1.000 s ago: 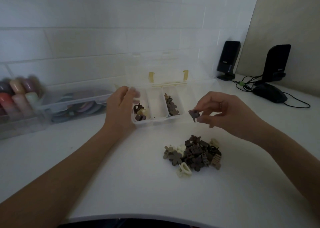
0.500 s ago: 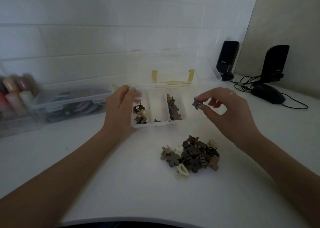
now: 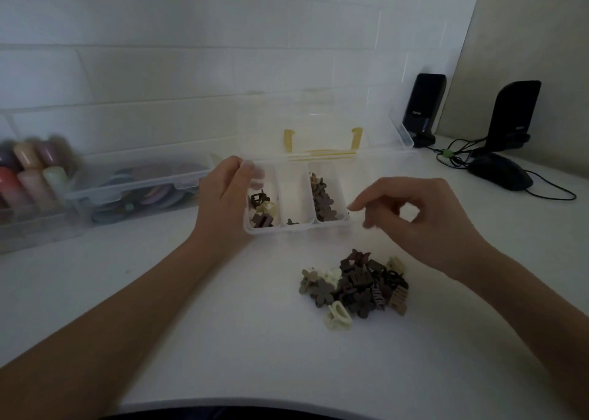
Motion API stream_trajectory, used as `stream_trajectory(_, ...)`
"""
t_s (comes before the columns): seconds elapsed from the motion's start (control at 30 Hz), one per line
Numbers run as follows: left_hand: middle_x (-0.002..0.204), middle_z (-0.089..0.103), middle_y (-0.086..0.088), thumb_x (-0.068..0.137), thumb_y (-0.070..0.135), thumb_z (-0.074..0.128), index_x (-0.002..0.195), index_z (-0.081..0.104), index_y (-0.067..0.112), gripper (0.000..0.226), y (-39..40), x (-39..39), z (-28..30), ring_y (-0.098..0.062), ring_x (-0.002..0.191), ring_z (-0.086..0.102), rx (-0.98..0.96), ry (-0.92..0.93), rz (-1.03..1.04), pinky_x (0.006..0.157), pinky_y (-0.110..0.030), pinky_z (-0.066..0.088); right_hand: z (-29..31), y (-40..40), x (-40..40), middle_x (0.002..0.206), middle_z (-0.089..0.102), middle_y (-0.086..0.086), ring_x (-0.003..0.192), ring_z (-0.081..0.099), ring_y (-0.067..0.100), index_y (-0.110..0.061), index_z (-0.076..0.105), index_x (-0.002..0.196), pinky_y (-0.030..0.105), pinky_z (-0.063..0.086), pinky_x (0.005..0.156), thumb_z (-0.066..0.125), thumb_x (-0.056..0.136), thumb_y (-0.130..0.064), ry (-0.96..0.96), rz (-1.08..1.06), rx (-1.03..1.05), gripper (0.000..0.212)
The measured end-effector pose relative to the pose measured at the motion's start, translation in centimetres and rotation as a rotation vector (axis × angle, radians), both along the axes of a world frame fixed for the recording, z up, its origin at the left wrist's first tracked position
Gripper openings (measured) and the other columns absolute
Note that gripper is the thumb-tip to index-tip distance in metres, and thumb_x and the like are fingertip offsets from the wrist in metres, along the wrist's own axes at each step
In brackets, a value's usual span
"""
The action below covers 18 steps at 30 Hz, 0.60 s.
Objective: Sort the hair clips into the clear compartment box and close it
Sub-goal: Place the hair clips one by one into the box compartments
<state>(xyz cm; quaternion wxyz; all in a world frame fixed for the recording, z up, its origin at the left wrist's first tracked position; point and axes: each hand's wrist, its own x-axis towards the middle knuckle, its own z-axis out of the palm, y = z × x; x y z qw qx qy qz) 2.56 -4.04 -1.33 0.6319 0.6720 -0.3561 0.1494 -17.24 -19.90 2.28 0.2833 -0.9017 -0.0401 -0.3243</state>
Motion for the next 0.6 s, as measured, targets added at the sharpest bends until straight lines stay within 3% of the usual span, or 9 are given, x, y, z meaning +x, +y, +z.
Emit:
stream_trajectory(0.07, 0.082, 0.065, -0.022, 0.089, 0.033, 0.041, 0.084, 0.058, -0.010, 0.046, 0.0, 0.1, 0.0, -0.025, 0.076, 0.065, 0.003, -0.013, -0.001, 0.073, -0.040, 0.047, 0.3, 0.1, -0.2, 0.051, 0.061, -0.002, 0.046, 0.056, 0.009, -0.020, 0.073, 0.083, 0.015, 0.045, 0.050, 0.056, 0.086, 0.001, 0.188, 0.074, 0.124, 0.028)
stream_trajectory(0.17, 0.083, 0.065, -0.020, 0.089, 0.032, 0.042, 0.084, 0.059, -0.008, 0.044, 0.1, 0.1, 0.0, -0.027, 0.078, 0.065, 0.008, -0.004, -0.011, 0.074, -0.044, 0.048, 0.0, -0.4, -0.2, 0.042, 0.047, -0.006, 0.038, 0.040, 0.009, -0.032, 0.073, 0.082, 0.014, 0.034, 0.047, 0.058, 0.085, -0.010, 0.328, -0.015, -0.128, 0.026)
stream_trajectory(0.23, 0.081, 0.066, -0.015, 0.090, 0.029, 0.041, 0.084, 0.059, -0.007, 0.041, 0.0, -0.1, 0.0, -0.020, 0.075, 0.065, 0.009, 0.003, -0.011, 0.072, -0.039, 0.048, 0.4, -0.7, -0.4, 0.046, 0.052, -0.015, 0.043, 0.046, 0.007, -0.041, 0.071, 0.087, 0.019, 0.033, 0.049, 0.057, 0.083, -0.020, 0.469, -0.100, -0.304, 0.025)
stream_trajectory(0.3, 0.078, 0.066, -0.007, 0.090, 0.028, 0.041, 0.084, 0.060, -0.007, 0.040, 0.0, -0.2, 0.1, -0.014, 0.073, 0.064, 0.009, 0.020, -0.016, 0.069, -0.031, 0.046, 0.7, -1.1, -0.6, 0.047, 0.052, -0.019, 0.046, 0.047, 0.005, -0.049, 0.067, 0.094, 0.020, 0.032, 0.050, 0.058, 0.084, -0.029, 0.566, -0.137, -0.336, 0.024)
stream_trajectory(0.43, 0.077, 0.064, -0.001, 0.089, 0.029, 0.042, 0.083, 0.061, -0.001, 0.036, -0.1, 0.0, 0.0, -0.012, 0.072, 0.064, 0.008, 0.068, -0.027, 0.065, -0.033, 0.046, 0.2, -1.4, -0.4, 0.048, 0.049, -0.010, 0.045, 0.042, 0.007, -0.054, 0.062, 0.103, 0.018, 0.030, 0.050, 0.058, 0.086, -0.041, 0.610, -0.077, -0.267, 0.022)
stream_trajectory(0.6, 0.077, 0.064, 0.003, 0.089, 0.028, 0.041, 0.084, 0.062, -0.003, 0.037, -0.1, -0.2, 0.1, 0.004, 0.065, 0.060, 0.019, 0.021, -0.009, 0.062, -0.018, 0.044, -0.2, -1.1, 0.0, 0.053, 0.052, -0.015, 0.046, 0.043, 0.005, -0.040, 0.066, 0.090, 0.024, 0.036, 0.052, 0.064, 0.082, -0.040, 0.584, -0.004, -0.244, 0.008)
